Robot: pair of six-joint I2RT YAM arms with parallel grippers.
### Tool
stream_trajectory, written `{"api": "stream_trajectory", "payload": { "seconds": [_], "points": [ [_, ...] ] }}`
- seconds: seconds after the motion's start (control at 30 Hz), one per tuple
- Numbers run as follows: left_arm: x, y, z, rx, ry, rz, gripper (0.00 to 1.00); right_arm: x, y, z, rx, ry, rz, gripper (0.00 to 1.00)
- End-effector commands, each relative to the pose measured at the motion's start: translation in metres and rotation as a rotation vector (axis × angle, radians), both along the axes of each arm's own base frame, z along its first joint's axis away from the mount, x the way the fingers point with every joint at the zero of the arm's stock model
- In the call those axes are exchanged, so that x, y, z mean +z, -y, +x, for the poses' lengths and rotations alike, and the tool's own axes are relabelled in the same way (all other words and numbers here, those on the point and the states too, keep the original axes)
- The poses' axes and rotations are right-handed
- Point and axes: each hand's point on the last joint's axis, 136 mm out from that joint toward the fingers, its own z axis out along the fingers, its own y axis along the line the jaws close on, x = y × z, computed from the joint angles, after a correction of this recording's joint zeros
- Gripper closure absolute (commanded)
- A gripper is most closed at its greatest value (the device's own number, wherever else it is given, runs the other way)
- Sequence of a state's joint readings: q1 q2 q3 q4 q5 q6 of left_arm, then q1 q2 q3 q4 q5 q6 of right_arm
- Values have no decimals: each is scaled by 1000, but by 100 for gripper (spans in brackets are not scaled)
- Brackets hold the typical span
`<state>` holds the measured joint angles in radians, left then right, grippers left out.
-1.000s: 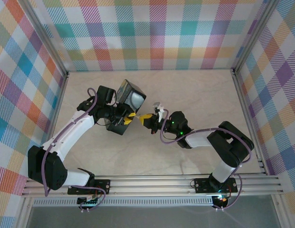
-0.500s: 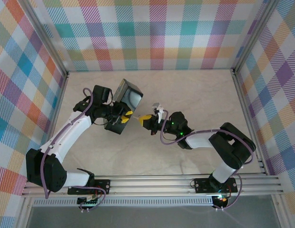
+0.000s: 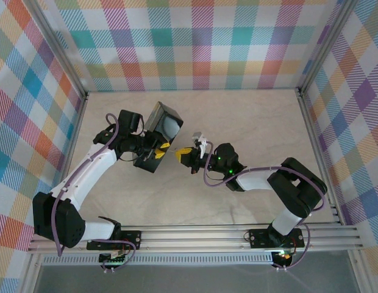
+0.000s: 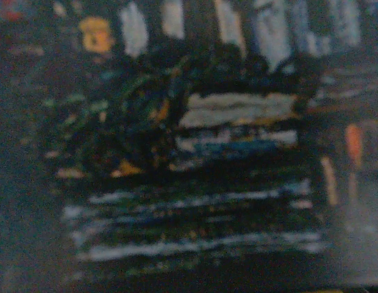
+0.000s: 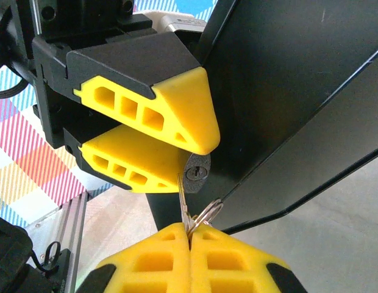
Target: Unlock a padlock with a key
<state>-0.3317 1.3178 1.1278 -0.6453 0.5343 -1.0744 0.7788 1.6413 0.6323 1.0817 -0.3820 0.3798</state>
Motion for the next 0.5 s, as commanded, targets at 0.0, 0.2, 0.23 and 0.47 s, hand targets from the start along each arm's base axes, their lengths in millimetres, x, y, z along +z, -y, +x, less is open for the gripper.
{"api": "stream_trajectory", "payload": {
  "seconds": [0.0, 0.2, 0.23, 0.47],
  "points": [
    [19, 1, -1, -12, 61, -41, 82, 8, -5, 6, -11, 36, 10, 100],
    [21, 1, -1, -13, 65, -42, 82, 5, -5, 8, -20, 41, -10, 100],
    [20, 1, -1, -13, 63, -41, 82, 5, -5, 9, -21, 43, -11, 99],
    [22, 0, -1, -11, 68, -40, 82, 5, -8, 12, -21, 46, -20, 99]
  ]
}}
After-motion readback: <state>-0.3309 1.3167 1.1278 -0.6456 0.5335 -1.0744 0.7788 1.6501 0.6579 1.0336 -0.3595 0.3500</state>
